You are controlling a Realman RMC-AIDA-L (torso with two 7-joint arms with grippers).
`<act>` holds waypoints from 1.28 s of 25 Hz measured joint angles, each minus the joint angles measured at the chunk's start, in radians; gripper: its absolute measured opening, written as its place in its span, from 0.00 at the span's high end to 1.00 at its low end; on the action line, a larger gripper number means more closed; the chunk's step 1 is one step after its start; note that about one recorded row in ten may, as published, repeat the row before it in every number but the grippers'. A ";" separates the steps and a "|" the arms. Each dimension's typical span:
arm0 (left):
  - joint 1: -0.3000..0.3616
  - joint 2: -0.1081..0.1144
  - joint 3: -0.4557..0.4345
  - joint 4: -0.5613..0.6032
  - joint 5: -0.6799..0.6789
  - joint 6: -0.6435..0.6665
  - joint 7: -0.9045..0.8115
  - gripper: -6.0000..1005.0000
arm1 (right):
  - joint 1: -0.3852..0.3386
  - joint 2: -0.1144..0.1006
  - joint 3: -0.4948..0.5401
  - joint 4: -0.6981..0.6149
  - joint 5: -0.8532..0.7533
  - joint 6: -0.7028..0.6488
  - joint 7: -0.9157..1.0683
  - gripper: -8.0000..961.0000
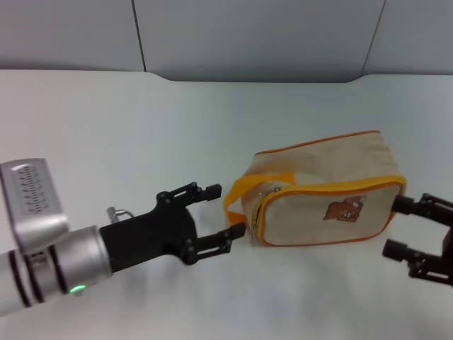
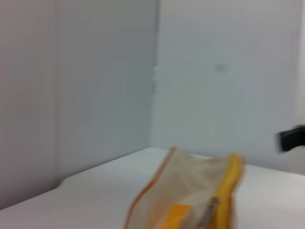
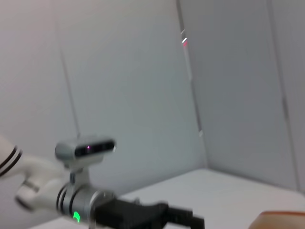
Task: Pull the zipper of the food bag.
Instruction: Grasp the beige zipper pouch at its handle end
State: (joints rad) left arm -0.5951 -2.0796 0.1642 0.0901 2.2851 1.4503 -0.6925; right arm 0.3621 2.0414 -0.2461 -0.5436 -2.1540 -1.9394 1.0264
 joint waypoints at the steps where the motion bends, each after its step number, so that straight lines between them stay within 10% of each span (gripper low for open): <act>1: -0.005 0.000 0.000 -0.025 -0.017 -0.034 0.012 0.23 | -0.003 -0.001 0.017 0.000 0.001 -0.006 0.000 0.18; 12: 0.000 -0.002 -0.056 -0.269 -0.073 -0.189 0.214 0.23 | -0.017 -0.001 0.038 0.001 0.013 -0.018 -0.005 0.18; 20: 0.072 -0.002 -0.260 -0.489 -0.069 -0.408 0.587 0.23 | -0.009 0.001 0.039 0.001 0.022 -0.018 -0.005 0.18; 32: 0.067 -0.002 -0.353 -0.536 -0.069 -0.513 0.645 0.23 | -0.018 0.007 0.039 0.001 0.047 -0.010 -0.008 0.18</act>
State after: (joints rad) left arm -0.5278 -2.0816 -0.1887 -0.4460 2.2161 0.9373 -0.0479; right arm 0.3439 2.0489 -0.2067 -0.5430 -2.1069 -1.9493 1.0182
